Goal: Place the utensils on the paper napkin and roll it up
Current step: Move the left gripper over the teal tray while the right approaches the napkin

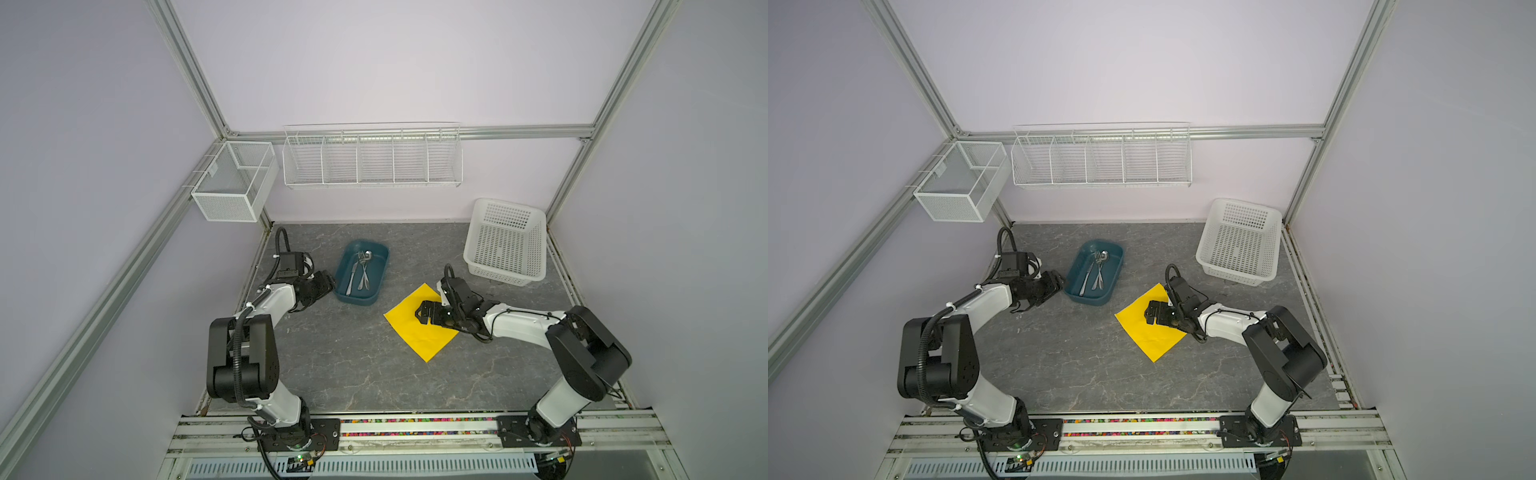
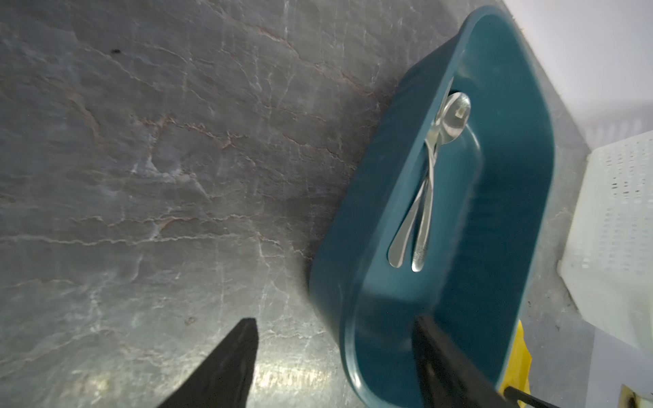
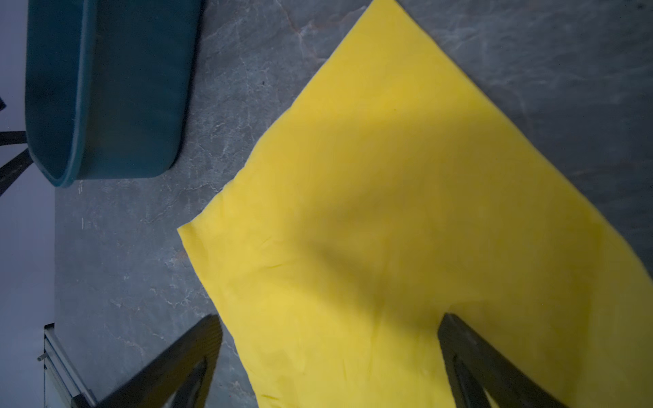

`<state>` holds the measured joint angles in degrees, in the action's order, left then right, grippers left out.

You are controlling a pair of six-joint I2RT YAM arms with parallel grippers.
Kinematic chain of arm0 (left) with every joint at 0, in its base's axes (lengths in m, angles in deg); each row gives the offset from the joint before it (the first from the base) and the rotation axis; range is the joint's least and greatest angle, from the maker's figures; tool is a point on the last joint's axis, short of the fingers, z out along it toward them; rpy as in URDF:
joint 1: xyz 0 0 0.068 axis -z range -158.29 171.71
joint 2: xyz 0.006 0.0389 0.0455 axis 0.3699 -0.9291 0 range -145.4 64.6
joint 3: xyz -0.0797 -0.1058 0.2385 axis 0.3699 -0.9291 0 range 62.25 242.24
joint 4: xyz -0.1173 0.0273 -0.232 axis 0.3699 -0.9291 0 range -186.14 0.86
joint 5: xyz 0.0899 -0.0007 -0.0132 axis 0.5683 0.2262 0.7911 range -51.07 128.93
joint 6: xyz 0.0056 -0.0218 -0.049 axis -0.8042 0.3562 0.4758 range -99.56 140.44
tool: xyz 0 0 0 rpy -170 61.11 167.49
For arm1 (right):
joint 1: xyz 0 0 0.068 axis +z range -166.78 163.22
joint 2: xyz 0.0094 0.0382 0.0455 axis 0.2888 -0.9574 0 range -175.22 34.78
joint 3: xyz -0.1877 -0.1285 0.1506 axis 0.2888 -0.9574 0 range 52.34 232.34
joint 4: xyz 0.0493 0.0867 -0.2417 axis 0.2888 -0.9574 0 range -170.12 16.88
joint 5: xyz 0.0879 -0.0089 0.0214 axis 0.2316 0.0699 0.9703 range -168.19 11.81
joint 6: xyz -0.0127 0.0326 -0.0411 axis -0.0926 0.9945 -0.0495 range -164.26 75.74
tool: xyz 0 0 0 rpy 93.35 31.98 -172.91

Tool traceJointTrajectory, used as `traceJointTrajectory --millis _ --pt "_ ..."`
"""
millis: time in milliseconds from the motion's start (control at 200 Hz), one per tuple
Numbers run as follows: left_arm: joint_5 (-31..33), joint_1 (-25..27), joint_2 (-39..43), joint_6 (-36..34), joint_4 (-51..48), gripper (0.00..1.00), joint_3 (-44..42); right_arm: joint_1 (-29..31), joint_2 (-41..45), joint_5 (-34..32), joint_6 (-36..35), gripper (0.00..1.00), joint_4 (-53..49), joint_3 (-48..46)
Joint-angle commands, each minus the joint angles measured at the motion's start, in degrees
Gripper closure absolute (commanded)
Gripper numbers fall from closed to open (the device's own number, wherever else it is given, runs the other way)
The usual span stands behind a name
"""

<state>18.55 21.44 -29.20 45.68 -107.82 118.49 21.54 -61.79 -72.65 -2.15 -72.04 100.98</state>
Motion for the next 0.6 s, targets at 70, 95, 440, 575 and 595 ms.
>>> traceJointTrajectory --millis 70,95,440,575,595 --pt "5.44 0.61 -3.04 0.28 -7.74 0.38 2.48 3.07 -4.47 -2.49 3.57 0.0 -5.87 3.62" --pt "5.96 0.65 -3.2 0.26 -8.19 0.38 2.39 3.38 -4.63 -2.95 3.9 0.0 -5.98 3.96" --pt "11.77 0.63 2.14 1.42 -10.94 0.43 -5.37 4.09 -4.72 -5.67 7.46 0.0 -8.18 6.19" --pt "13.25 0.64 6.84 3.22 -10.86 0.44 -10.28 4.29 -4.68 -6.2 8.58 0.01 -8.66 6.18" --pt "13.53 0.63 7.61 3.48 -10.85 0.44 -11.2 4.33 -4.69 -6.39 8.68 0.01 -8.71 6.08"
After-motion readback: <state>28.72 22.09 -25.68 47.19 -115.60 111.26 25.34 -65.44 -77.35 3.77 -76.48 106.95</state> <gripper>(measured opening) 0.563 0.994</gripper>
